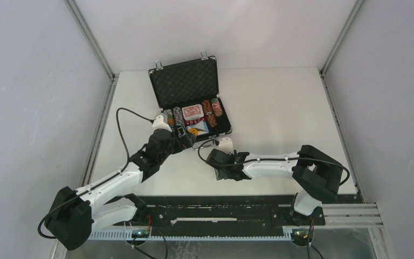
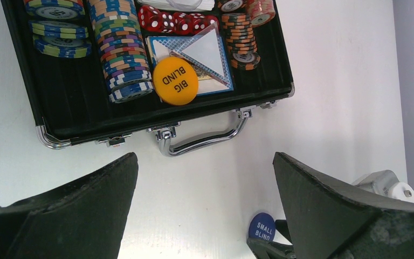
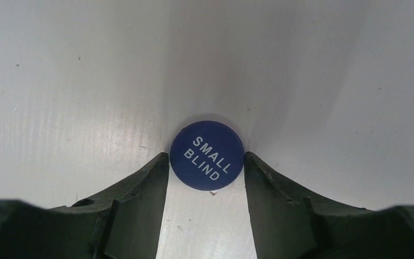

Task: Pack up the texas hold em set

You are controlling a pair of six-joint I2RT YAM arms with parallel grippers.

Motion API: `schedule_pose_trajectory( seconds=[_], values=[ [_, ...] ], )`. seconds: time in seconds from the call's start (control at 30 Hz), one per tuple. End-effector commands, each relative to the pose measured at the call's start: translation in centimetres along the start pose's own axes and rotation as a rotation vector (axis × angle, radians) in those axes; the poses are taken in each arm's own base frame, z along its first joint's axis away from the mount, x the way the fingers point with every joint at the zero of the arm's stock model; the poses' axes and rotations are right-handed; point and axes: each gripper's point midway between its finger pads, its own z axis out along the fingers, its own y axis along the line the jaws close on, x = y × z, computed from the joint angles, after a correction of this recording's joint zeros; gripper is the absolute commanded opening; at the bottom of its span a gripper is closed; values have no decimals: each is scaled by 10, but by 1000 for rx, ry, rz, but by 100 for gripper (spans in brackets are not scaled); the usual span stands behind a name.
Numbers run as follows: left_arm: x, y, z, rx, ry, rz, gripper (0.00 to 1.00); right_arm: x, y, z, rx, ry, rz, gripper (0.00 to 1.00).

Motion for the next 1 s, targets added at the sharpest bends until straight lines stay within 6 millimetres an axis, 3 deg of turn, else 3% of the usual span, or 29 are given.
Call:
schedule_pose_trajectory(
  seconds=[0.0, 0.33, 0.97],
  values=[
    [-9, -7, 0, 22, -27, 5, 100, 20, -6, 9, 28, 53, -20, 60],
    [-9, -6, 0, 19, -27, 5, 100, -4, -1, -3, -7, -7, -8, 57],
    [-10, -5, 0, 16, -31, 6, 100, -48, -13, -21, -3, -89, 0, 57]
  ],
)
